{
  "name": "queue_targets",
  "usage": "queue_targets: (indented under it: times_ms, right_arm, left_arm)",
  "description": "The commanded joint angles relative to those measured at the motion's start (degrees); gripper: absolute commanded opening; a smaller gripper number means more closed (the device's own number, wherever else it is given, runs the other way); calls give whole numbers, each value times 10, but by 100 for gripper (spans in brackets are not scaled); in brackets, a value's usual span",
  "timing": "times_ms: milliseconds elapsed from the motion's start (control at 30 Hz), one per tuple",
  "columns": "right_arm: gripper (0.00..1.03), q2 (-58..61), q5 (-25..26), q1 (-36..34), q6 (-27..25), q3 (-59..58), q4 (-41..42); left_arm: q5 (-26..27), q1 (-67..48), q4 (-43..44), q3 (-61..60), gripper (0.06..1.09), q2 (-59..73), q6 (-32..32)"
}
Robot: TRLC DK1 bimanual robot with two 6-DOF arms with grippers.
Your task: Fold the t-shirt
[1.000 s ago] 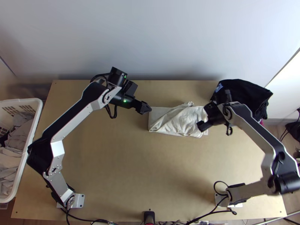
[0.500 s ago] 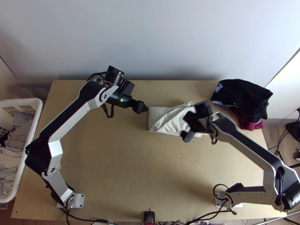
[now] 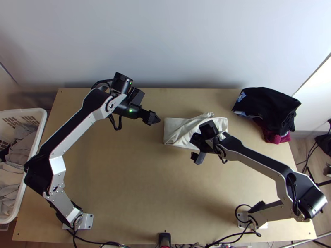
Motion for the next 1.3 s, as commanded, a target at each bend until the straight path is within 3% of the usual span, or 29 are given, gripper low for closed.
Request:
queue_targets:
  times_ms: [0, 267, 433, 667, 967, 1267]
  right_arm:
    - [99, 40, 9, -5, -10, -3, 28]
    - [98, 81, 19, -24, -4, 22, 44]
    - [64, 109, 29, -34, -8, 40, 46]
    - [2, 116, 54, -35, 3, 33, 83]
    - [3, 23, 73, -56, 47, 87, 83]
    - [3, -42, 83, -121, 68, 212, 22]
  left_arm:
    - [0, 4, -2, -2, 104, -3, 3]
    - [0, 15, -7, -3, 104, -9, 9]
    - [1, 17, -9, -3, 104, -10, 12]
    - [1, 17, -9, -2, 104, -11, 13]
    - [1, 25, -11, -2, 104, -25, 13]
    - [1, 40, -15, -8, 104, -48, 12]
